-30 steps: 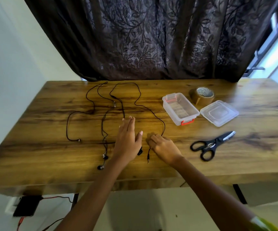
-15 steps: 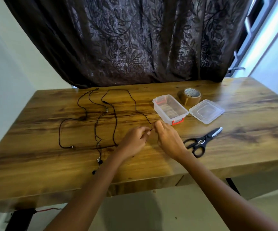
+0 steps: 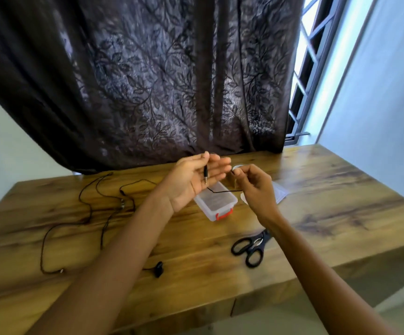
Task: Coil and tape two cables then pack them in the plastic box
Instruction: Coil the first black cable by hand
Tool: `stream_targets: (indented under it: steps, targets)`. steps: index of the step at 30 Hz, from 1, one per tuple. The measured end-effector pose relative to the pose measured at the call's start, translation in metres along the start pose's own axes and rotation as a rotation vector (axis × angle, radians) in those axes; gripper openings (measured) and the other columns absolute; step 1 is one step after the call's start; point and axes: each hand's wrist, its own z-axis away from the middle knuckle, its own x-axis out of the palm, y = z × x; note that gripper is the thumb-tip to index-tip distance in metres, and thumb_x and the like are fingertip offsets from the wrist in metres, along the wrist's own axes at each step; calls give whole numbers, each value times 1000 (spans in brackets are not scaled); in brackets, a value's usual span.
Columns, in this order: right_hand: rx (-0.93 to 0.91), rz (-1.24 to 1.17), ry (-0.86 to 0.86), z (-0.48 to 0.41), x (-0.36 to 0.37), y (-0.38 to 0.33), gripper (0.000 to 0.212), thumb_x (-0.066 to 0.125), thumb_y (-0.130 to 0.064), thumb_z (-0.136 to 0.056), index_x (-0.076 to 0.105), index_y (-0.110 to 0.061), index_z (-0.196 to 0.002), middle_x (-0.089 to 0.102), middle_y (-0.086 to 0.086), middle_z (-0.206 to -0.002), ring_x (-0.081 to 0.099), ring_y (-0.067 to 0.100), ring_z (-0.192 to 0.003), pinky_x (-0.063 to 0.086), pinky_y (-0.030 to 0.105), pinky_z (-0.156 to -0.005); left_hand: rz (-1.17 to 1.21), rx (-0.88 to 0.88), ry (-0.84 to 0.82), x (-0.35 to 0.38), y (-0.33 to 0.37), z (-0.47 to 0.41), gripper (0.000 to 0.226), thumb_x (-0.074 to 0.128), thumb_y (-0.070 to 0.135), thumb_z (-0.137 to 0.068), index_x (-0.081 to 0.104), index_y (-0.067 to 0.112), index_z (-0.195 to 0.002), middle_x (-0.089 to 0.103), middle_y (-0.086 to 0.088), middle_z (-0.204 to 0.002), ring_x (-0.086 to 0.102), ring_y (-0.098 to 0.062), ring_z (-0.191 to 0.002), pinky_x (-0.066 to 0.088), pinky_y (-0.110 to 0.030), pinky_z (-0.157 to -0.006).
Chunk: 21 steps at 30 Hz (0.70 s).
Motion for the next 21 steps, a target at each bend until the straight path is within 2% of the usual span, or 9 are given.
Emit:
stream_targets:
  steps: [2,5,7,10,12,14,17,21]
  targets:
    - [22,-66,12,-2,-10,-1,24,53,-15,-92,58,6,-84,54,11,-70,47,17,-64,41,25,-58,77,-1,-47,13,13,-6,33,34,16,-99,57,7,-78,73,-12,-92,70,-21,-88,52,-33,-88]
    - [72,-139,-3,0,-20,-1,28,47,-14,-95,54,11,-83,51,11,-72,48,6,-61,41,15,-57,155,34,-70,28,31,-12,36,32,18,-99,56,8,-73,69,-16,-101,67,-26,-97,51,-35,-91]
    - [108,-169,-16,2,-26,-1,24,45,-10,-96,53,1,-75,54,9,-73,48,7,-62,43,19,-60,179,87,-58,39,43,-17,36,31,18,-99,55,9,-74,65,-16,-106,62,-27,-108,48,-37,-96]
    - [104,-113,-30,3,-31,-2,28,44,-5,-95,50,-11,-69,59,-14,-63,47,2,-55,44,25,-58,146,156,-12,51,54,-26,33,30,18,-100,53,9,-77,63,-13,-110,52,-29,-122,43,-36,-102]
    - [10,39,-43,2,-32,-5,23,47,-7,-94,58,-14,-76,61,-15,-67,53,8,-63,44,31,-61,93,189,10,58,55,-34,33,31,17,-100,54,9,-79,62,-10,-115,50,-29,-124,43,-35,-100]
    - [-151,215,-41,-2,-32,-12,16,51,-9,-92,63,-12,-82,62,-7,-77,56,12,-72,44,32,-65,49,222,35,61,53,-42,32,32,15,-100,56,10,-80,63,-7,-111,50,-28,-125,44,-34,-97]
    - [-396,443,1,-6,-32,-32,16,51,-17,-90,65,-11,-88,50,-17,-76,49,3,-65,42,27,-56,5,270,78,62,47,-48,31,33,13,-100,58,11,-81,63,-5,-109,49,-28,-126,43,-34,-99]
    - [-601,637,6,-9,-34,-61,29,44,-31,-91,69,-19,-101,56,-5,-78,54,11,-61,46,28,-47,-107,288,69,62,40,-47,30,33,12,-100,57,11,-82,59,-12,-126,53,-26,-122,44,-34,-100]
